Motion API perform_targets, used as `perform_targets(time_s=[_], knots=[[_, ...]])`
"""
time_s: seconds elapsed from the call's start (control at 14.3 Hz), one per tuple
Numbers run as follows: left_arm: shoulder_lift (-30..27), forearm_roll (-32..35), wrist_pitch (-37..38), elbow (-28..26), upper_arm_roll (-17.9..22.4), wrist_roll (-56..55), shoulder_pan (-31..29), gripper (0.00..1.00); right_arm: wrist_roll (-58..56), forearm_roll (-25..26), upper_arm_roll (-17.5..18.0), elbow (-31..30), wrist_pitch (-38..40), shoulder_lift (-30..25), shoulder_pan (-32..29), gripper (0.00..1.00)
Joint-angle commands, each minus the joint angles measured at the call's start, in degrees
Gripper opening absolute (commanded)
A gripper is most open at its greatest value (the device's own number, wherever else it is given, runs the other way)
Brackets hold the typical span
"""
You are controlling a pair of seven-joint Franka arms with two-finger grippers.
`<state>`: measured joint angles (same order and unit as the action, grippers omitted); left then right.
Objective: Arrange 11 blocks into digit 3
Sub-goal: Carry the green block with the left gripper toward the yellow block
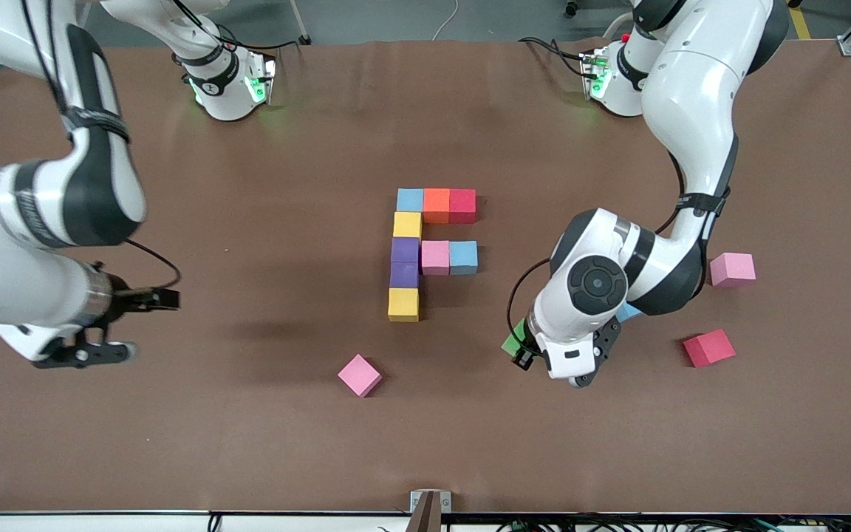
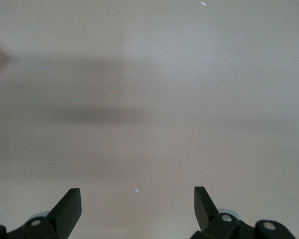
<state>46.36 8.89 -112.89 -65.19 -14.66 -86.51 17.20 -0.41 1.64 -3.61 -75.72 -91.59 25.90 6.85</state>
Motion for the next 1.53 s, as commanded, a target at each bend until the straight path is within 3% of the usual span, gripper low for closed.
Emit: perform_targets(time_s=[0.0,0.35,0.63,1.19,1.47], knots=[[-0.75,0.96,0.66,-1.26,0.07,-4.97,1.86,0.08,-0.47,1.52,1.33,-8.29,-1.14,-7.51,-1.40,1.00],[-0.13,0.87,-0.13,-1.35,0.34,-8.94,3.81,0.08,-0.38,1.53,1.33,-11.47,-0.88,-12.97,-3.77,1.00],[0.21,0.87,-0.13,-1.78,0.34,-10.79,3.80,0.08,0.23,1.53,5.19,-11.47,0.00,-15.26,-8.25,1.00],[0.83,0.87,-0.31,-3.19,0.42,-14.03,3.54,0.08,7.35,1.09,5.37,-10.77,6.42,-17.55,-7.82,1.00],[0.05,0.87,-0.40,-5.03,0.42,-16.58,3.02,0.08,0.52,0.82,5.28,-10.85,3.88,-17.46,-7.82,1.00]])
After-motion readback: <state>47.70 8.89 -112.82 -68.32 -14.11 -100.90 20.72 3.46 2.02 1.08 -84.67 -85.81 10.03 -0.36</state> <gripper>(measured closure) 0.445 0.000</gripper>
